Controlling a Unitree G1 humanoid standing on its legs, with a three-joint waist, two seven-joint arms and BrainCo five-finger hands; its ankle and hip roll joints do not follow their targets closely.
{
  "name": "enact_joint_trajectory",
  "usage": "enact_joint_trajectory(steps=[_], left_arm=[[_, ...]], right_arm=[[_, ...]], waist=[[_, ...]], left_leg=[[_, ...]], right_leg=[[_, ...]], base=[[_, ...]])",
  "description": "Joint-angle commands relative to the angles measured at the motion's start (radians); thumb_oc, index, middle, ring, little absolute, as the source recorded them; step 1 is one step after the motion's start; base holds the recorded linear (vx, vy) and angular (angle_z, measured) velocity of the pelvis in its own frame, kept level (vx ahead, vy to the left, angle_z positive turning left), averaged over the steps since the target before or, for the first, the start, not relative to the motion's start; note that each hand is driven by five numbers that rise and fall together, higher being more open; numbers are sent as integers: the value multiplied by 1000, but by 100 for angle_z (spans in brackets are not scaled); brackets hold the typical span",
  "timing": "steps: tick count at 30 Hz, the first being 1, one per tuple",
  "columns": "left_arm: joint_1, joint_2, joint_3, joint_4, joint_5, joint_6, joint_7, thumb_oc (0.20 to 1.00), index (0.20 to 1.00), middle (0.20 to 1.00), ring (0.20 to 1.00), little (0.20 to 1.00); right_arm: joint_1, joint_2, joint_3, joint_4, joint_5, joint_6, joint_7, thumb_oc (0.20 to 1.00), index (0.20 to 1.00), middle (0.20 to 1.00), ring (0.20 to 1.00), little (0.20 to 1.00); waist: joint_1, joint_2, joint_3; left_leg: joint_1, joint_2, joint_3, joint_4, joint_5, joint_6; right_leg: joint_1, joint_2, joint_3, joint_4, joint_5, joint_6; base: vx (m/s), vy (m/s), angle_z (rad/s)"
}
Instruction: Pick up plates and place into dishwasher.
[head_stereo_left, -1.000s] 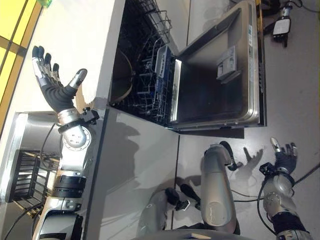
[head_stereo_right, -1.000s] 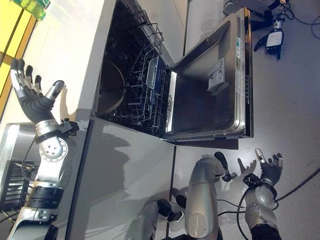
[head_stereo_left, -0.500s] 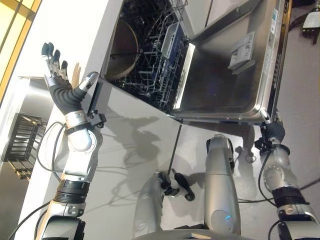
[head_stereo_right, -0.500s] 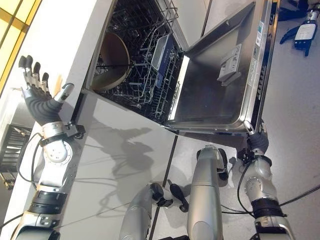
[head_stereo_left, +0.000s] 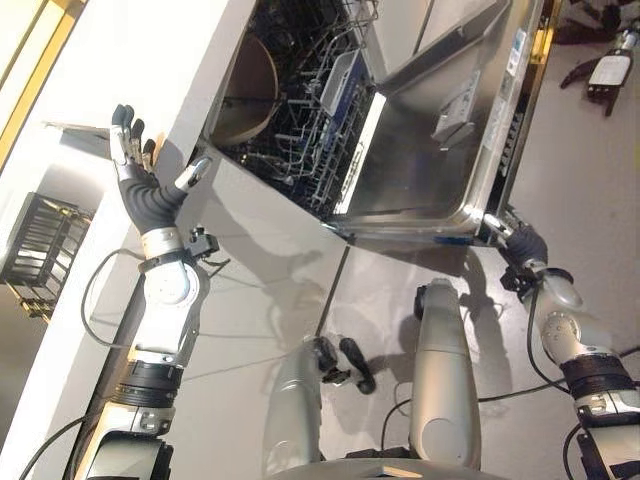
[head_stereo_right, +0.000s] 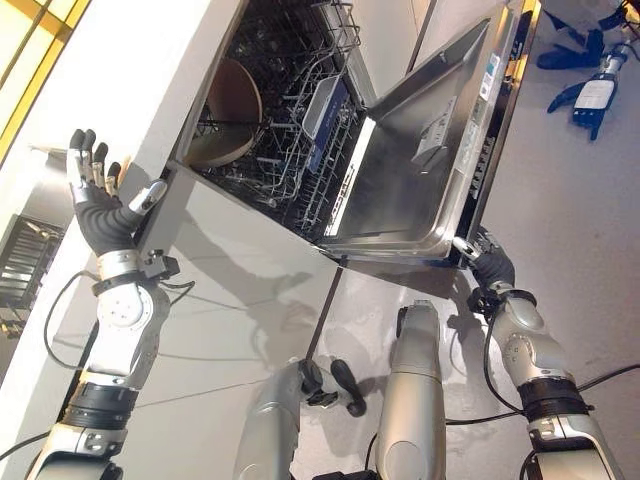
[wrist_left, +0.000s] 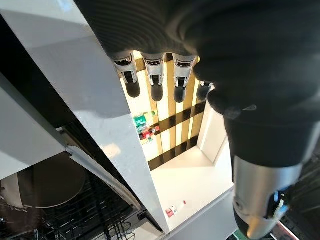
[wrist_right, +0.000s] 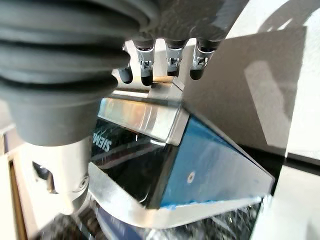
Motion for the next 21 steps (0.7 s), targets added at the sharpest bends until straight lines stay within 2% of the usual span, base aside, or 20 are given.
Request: enact_joint_trajectory(steps=[1, 6, 10, 12, 17, 21], left_arm=[[-48, 31, 43, -9, -33, -15, -4, 1000, 1000, 1000, 1000, 1000], [-59, 42, 36, 6, -46, -14, -14, 1000, 1000, 1000, 1000, 1000], [-63, 54, 38, 16, -56, -5, -20, 1000, 1000, 1000, 1000, 1000], [-56, 63, 43, 21, -54, 1, -32, 1000, 1000, 1000, 1000, 1000], [-40, 91, 52, 23, -38, 5, -71, 1000, 1000, 1000, 1000, 1000], [-10, 90, 59, 24, -32, 1, -110, 1000, 1000, 1000, 1000, 1000]], right_arm=[[-254, 89, 99, -262, 8, -85, 203, 1000, 1000, 1000, 1000, 1000], [-269, 126, 119, -287, -13, -105, 201, 1000, 1000, 1000, 1000, 1000], [-267, 152, 123, -289, -18, -131, 203, 1000, 1000, 1000, 1000, 1000], [-238, 175, 120, -291, -23, -158, 206, 1000, 1000, 1000, 1000, 1000], [-169, 215, 116, -307, -14, -219, 189, 1000, 1000, 1000, 1000, 1000], [-116, 234, 112, -312, -11, -252, 185, 1000, 1000, 1000, 1000, 1000]], waist=[[39, -7, 47], [72, -43, 23], [108, -83, -16], [133, -120, -48], [189, -205, -132], [216, -241, -186]], left_leg=[[66, -27, 41, -49, 46, 12], [137, -36, 14, -129, 60, 17], [205, -47, -15, -216, 81, 26], [247, -45, -29, -260, 79, 26], [334, -46, -57, -416, 136, 25], [400, -51, -69, -505, 163, 20]], right_leg=[[100, -40, 57, -207, 136, 34], [190, -33, 28, -283, 163, 43], [284, -27, -9, -368, 193, 47], [351, -23, -41, -415, 197, 53], [494, -3, -123, -579, 257, 70], [591, 20, -170, -685, 285, 78]], base=[[26, -23, 42], [52, -34, 16], [98, -64, 29], [141, -171, 17], [130, -204, 31], [150, -154, 55]])
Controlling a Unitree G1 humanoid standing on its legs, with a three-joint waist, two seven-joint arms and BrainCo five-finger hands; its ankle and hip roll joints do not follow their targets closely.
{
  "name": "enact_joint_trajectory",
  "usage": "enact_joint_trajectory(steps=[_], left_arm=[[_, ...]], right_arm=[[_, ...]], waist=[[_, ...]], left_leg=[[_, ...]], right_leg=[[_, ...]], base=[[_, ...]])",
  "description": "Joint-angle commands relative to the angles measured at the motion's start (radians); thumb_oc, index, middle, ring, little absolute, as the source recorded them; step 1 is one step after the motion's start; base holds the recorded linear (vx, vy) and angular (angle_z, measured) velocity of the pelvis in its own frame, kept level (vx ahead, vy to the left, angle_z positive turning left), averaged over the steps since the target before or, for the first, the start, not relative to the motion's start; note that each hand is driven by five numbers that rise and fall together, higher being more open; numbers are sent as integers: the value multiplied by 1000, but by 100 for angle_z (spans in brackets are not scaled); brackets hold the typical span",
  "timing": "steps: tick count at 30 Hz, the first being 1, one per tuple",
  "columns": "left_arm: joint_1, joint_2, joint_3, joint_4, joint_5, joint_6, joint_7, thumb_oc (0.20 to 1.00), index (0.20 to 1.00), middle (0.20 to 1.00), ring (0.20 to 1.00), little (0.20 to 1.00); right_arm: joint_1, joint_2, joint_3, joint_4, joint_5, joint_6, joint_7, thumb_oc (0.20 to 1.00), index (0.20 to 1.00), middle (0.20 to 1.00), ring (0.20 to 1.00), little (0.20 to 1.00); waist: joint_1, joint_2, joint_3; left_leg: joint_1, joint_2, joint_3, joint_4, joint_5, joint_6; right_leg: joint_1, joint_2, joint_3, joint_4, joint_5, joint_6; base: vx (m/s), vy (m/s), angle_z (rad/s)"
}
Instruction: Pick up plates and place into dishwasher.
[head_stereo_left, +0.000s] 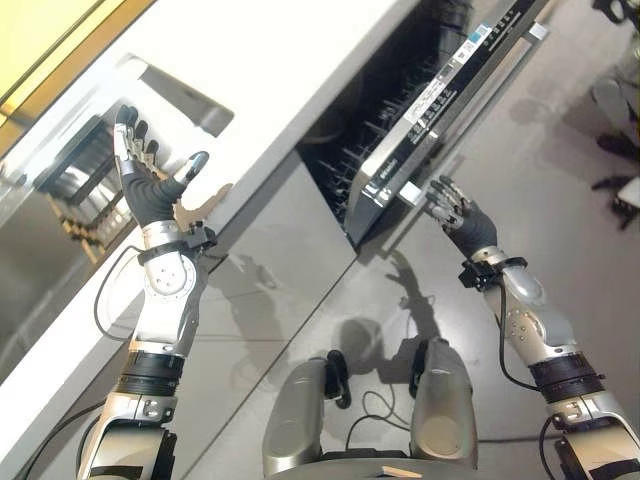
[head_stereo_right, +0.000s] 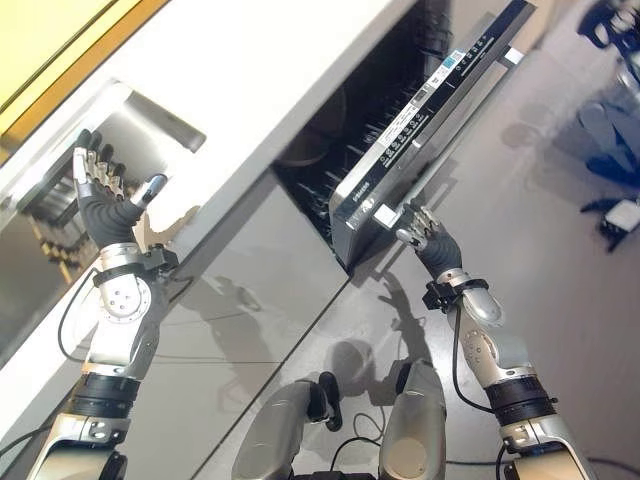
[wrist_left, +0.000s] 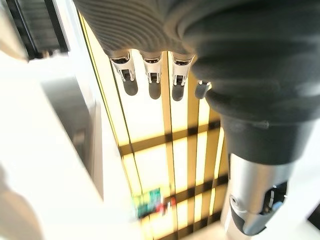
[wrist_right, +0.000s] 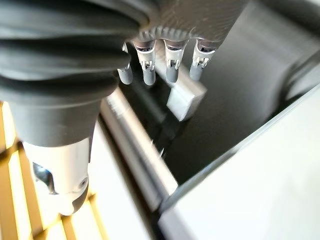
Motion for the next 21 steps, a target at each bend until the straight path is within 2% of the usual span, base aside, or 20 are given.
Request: enact_joint_trajectory(steps=[1, 6, 10, 16, 21], left_arm=[[33, 91, 35, -23, -2, -40, -45, 1000, 1000, 1000, 1000, 1000], [76, 80, 52, -22, -10, -38, -104, 1000, 1000, 1000, 1000, 1000], [92, 80, 58, -31, -16, -44, -144, 1000, 1000, 1000, 1000, 1000], [122, 70, 73, -40, -30, -46, -188, 1000, 1000, 1000, 1000, 1000], [144, 58, 84, -63, -33, -46, -211, 1000, 1000, 1000, 1000, 1000]], right_arm=[[-93, 103, 19, -69, 19, -113, 38, 1000, 1000, 1000, 1000, 1000], [-40, 113, 14, -68, 25, -117, 34, 1000, 1000, 1000, 1000, 1000], [-20, 112, 0, -69, 38, -119, 29, 1000, 1000, 1000, 1000, 1000], [25, 115, -26, -91, 21, -107, 6, 1000, 1000, 1000, 1000, 1000], [87, 96, -50, -171, -51, -131, -14, 1000, 1000, 1000, 1000, 1000]], waist=[[39, -114, -154], [62, -143, -216], [71, -158, -254], [67, -166, -294], [52, -166, -314]], left_leg=[[81, -48, 62, -85, -15, 73], [177, -61, 75, -216, 19, 69], [223, -51, 90, -299, 51, 60], [273, -46, 111, -398, 88, 59], [303, -49, 123, -452, 107, 58]], right_leg=[[133, -51, 105, -279, 211, 117], [228, -28, 70, -407, 257, 140], [275, -14, 44, -487, 289, 154], [304, 5, 24, -535, 308, 166], [320, 15, 22, -572, 316, 170]], base=[[145, -92, 33], [120, -67, 21], [7, -48, 23], [-26, 2, 0], [-41, 9, -17]])
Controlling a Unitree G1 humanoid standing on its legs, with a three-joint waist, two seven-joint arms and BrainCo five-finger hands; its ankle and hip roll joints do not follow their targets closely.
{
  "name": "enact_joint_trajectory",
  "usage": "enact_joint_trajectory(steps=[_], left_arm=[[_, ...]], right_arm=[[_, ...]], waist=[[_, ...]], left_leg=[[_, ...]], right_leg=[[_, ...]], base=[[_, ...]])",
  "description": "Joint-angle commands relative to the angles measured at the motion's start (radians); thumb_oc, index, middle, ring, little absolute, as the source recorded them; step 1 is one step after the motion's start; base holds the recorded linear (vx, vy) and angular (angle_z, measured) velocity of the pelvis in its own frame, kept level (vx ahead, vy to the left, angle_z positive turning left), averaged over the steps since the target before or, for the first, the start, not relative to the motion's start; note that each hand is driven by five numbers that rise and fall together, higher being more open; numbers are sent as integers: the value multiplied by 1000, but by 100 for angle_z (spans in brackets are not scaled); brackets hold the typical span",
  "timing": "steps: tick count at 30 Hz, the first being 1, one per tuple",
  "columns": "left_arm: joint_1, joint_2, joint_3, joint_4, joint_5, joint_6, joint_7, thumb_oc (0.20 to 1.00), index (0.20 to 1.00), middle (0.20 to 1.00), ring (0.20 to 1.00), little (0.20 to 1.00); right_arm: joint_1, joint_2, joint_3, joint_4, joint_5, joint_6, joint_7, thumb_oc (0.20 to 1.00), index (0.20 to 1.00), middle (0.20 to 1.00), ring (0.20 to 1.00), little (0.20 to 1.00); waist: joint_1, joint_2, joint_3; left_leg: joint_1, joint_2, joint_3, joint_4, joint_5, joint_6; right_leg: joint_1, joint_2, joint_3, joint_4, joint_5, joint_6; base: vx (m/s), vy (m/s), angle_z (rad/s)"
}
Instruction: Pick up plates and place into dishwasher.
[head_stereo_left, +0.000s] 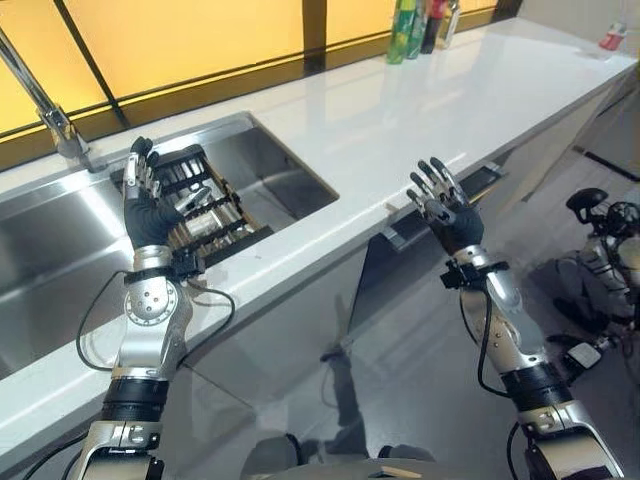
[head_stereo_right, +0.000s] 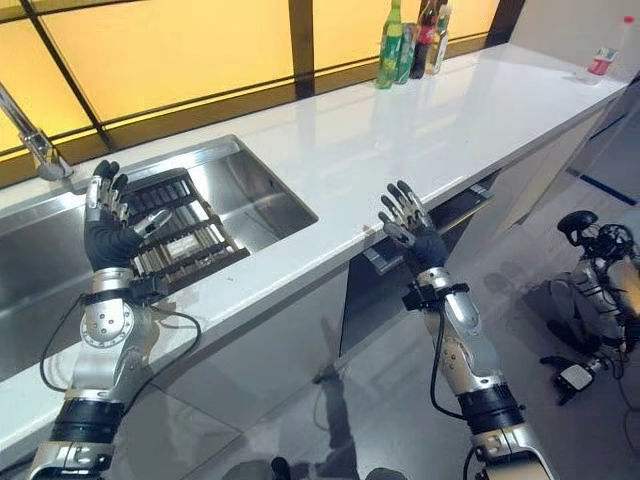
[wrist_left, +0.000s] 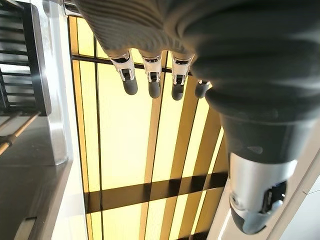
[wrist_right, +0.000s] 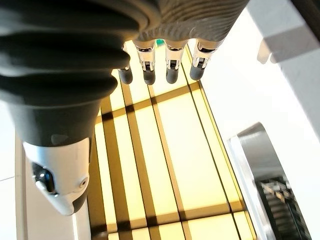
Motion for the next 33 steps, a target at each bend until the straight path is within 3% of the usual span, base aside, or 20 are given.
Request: enact_joint_trajectory(steps=[1, 11, 16, 18, 21, 25, 33], left_arm=[[8, 43, 8, -69, -27, -48, -22, 1000, 1000, 1000, 1000, 1000], [4, -2, -17, -103, -39, -51, -13, 1000, 1000, 1000, 1000, 1000], [-41, -13, -43, -111, -55, -59, 28, 1000, 1000, 1000, 1000, 1000], [-65, -23, -70, -103, -55, -60, 19, 1000, 1000, 1000, 1000, 1000], [-99, -48, -125, -84, -52, -54, 7, 1000, 1000, 1000, 1000, 1000], [-126, -67, -181, -79, -65, -38, 17, 1000, 1000, 1000, 1000, 1000], [-111, -63, -190, -150, -73, 6, 42, 1000, 1000, 1000, 1000, 1000]], right_arm=[[15, -5, -45, -148, -60, -68, -18, 1000, 1000, 1000, 1000, 1000], [-72, -51, -17, -256, -192, -55, -80, 1000, 1000, 1000, 1000, 1000], [-129, -52, 14, -241, -212, -57, -104, 1000, 1000, 1000, 1000, 1000], [-122, -61, 21, -239, -216, -76, -120, 1000, 1000, 1000, 1000, 1000], [-93, -78, 20, -240, -223, -105, -123, 1000, 1000, 1000, 1000, 1000], [-95, -84, 12, -238, -215, -94, -140, 1000, 1000, 1000, 1000, 1000], [-201, -71, 77, -186, -214, -31, -158, 1000, 1000, 1000, 1000, 1000]], waist=[[4, -10, -54], [15, -18, -72], [41, -18, -71], [37, -23, -68], [10, -32, -78], [-24, -39, -86], [30, -41, -96]], left_leg=[[65, -13, 14, -137, 26, -12], [71, -19, 14, -111, 10, -25], [35, -36, -16, -78, 3, 3], [21, -56, -67, -71, 5, 15], [5, -77, -170, -69, 5, 9], [-4, -79, -255, -69, 0, -1], [0, -39, -297, -75, 16, -38]], right_leg=[[-22, -51, 8, -24, 92, 53], [-3, -74, 10, -79, 121, 58], [-19, -56, 11, 52, 78, 39], [-41, -24, 65, 98, 71, 27], [-34, 24, 183, 5, 43, 18], [-60, 39, 323, -41, 79, 38], [-9, 41, 248, -110, 74, 16]], base=[[-31, 40, -18], [6, 72, -10], [-19, 118, 9], [31, 30, 46], [86, -72, 100], [47, -159, 140], [-32, -158, 55]])
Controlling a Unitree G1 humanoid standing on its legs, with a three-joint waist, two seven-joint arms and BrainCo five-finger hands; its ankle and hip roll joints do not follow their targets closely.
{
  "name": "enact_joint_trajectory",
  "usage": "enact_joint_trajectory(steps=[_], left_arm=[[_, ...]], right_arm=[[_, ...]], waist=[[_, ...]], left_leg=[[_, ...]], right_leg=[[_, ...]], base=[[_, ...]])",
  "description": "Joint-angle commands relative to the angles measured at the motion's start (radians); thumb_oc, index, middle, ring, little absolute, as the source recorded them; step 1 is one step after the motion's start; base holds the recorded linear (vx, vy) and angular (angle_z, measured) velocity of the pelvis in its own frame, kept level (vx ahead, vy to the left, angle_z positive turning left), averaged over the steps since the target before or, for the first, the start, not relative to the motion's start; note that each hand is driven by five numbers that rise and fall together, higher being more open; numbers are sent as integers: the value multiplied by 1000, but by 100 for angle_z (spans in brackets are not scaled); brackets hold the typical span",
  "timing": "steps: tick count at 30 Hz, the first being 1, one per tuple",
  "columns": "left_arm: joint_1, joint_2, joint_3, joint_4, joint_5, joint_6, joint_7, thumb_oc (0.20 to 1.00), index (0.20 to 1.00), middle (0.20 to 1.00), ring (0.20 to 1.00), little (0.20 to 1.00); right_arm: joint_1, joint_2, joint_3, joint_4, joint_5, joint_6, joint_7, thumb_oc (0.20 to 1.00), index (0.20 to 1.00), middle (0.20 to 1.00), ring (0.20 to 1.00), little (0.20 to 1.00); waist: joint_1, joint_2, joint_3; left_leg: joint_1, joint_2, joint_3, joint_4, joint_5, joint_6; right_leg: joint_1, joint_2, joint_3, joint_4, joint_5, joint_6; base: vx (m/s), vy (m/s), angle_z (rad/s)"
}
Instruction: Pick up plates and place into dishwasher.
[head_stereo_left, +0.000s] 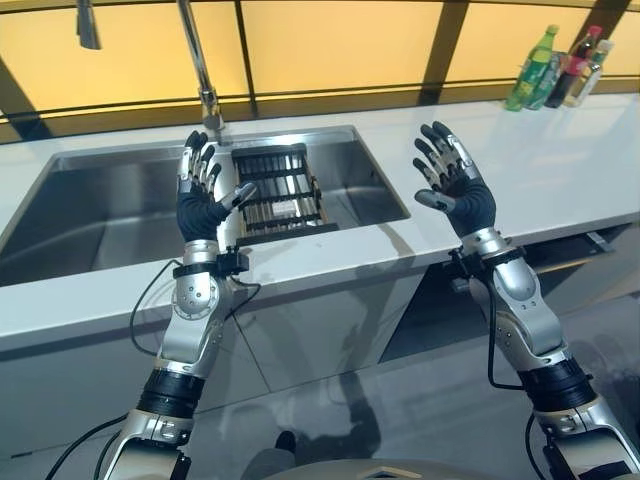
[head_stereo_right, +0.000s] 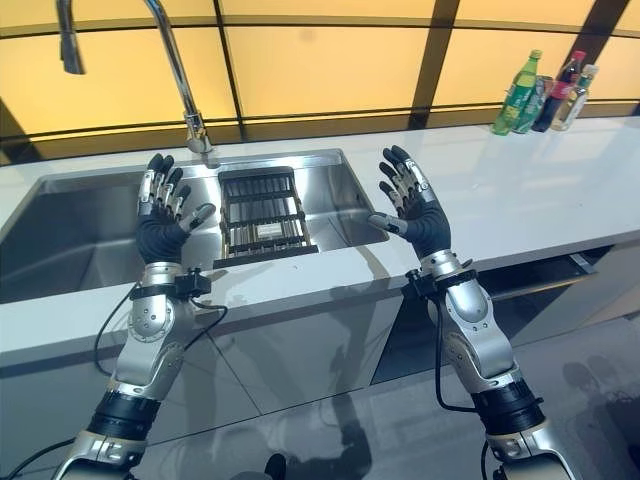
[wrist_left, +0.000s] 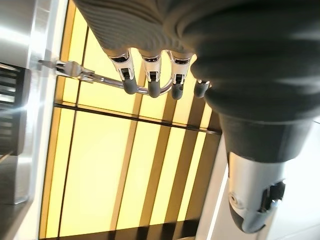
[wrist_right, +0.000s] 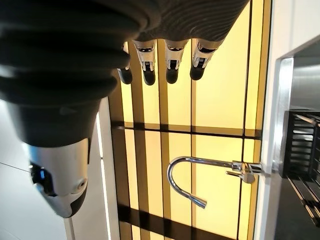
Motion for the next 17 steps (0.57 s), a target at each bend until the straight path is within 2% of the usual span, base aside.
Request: enact_joint_trajectory(steps=[1, 8, 17], left_arm=[[-38, 36, -6, -60, -21, -4, 9, 1000, 1000, 1000, 1000, 1000], [-15, 31, -4, -75, -34, 7, 34, 1000, 1000, 1000, 1000, 1000], [4, 33, 18, -79, -63, 12, 31, 1000, 1000, 1000, 1000, 1000]], right_arm=[[-122, 31, 11, -2, -23, -15, -32, 1000, 1000, 1000, 1000, 1000], [-147, 50, 57, 22, -53, -3, -75, 1000, 1000, 1000, 1000, 1000], [-136, 52, 75, 11, -38, 8, -81, 1000, 1000, 1000, 1000, 1000]], waist=[[39, -36, -41], [60, -10, -49], [60, 10, -59]], left_leg=[[60, -8, 29, 72, -142, -25], [71, 52, 23, 22, -101, -68], [82, 77, 32, -23, -72, -81]], right_leg=[[-71, -44, -11, -59, 138, 30], [-34, -39, -67, -123, 147, 21], [-28, -42, -96, -118, 133, 21]], base=[[-23, -113, 25], [-36, -65, 22], [-14, 31, 8]])
